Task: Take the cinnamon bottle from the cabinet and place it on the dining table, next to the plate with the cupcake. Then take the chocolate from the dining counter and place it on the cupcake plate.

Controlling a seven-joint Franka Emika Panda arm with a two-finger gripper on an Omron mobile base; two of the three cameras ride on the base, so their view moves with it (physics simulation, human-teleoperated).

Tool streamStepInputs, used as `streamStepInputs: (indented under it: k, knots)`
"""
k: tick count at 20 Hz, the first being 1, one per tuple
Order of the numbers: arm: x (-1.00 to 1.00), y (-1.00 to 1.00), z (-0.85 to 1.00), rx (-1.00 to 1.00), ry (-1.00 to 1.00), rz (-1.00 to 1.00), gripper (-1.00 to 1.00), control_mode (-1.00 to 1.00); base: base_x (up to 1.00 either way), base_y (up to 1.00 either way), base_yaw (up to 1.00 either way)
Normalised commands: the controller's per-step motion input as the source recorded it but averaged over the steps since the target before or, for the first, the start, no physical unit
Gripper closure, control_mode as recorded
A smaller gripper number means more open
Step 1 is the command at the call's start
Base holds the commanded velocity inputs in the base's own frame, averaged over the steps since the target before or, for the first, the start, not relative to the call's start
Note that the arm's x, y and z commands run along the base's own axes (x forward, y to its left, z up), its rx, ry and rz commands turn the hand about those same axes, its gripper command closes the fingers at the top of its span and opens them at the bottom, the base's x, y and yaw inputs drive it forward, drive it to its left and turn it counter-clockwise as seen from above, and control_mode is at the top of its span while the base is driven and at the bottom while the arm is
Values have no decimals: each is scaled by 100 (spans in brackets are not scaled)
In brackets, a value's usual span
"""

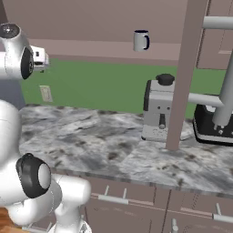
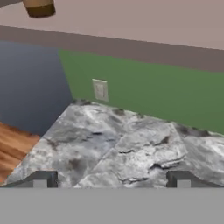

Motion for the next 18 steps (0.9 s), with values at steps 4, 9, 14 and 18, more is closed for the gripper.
streamStepInputs:
  k: [4, 9, 14, 18]
  knots:
    - [51, 96, 74, 16, -31, 29, -100, -100, 0, 0, 0]
    - [51, 100, 97, 0, -20, 4, -100, -100, 0, 0, 0]
    - [16, 100, 72, -6, 4, 1, -100, -100, 0, 0, 0]
    - [3, 34, -7, -12, 18, 0, -100, -100, 0, 0, 0]
